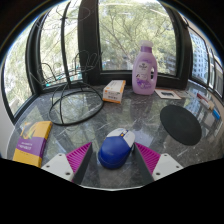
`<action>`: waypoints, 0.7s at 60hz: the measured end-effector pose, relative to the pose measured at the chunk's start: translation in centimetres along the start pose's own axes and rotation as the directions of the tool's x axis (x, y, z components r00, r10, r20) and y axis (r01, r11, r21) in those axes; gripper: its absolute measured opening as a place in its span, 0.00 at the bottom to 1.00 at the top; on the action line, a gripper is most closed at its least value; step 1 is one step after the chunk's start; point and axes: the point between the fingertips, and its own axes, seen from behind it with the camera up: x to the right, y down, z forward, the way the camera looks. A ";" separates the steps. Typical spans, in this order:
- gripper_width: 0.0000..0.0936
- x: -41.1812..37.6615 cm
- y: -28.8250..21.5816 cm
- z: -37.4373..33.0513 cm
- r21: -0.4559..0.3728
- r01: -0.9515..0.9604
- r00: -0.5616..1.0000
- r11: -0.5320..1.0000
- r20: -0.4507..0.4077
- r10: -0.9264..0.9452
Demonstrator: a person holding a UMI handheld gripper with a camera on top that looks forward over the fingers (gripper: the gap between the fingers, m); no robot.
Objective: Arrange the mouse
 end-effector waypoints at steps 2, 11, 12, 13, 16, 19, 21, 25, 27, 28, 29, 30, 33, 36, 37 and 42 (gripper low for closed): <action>0.90 -0.1 -0.3 0.6 0.002 0.006 1.000 1.000 -0.003 -0.006; 0.79 -0.4 -1.5 2.3 0.005 0.038 0.999 0.999 -0.024 -0.038; 0.77 -0.4 -1.6 2.5 0.006 0.044 0.999 0.999 -0.029 -0.044; 0.74 -0.4 -1.8 2.6 0.010 0.047 0.998 0.999 -0.030 -0.047; 0.61 -0.6 -1.9 2.9 0.008 0.045 0.999 0.999 -0.023 -0.045; 0.53 -0.5 -2.1 3.1 0.006 0.053 0.998 0.999 -0.028 -0.052; 0.51 -0.5 -2.1 3.1 0.002 0.059 0.998 0.998 -0.027 -0.059; 0.46 -0.6 -2.1 3.1 -0.004 0.057 0.998 0.998 -0.019 -0.058; 0.43 -0.6 -2.1 3.1 -0.007 0.064 0.998 0.998 -0.012 -0.064; 0.42 -0.7 -2.1 3.1 -0.009 0.068 0.998 0.998 -0.007 -0.068; 0.41 -0.7 -2.1 3.2 -0.012 0.069 0.998 0.998 -0.001 -0.069; 0.40 -0.8 -2.1 3.2 -0.015 0.071 0.997 0.997 0.007 -0.071; 0.39 -1.2 -2.4 2.9 -0.023 0.057 0.998 0.998 0.039 -0.057; 0.39 -1.7 -3.1 2.5 -0.023 0.069 0.995 0.997 0.072 -0.067; 0.39 -1.8 -3.8 2.3 -0.012 0.070 0.994 0.997 0.081 -0.069; 0.39 -2.3 -8.6 -0.5 0.080 0.079 0.986 0.994 0.140 -0.089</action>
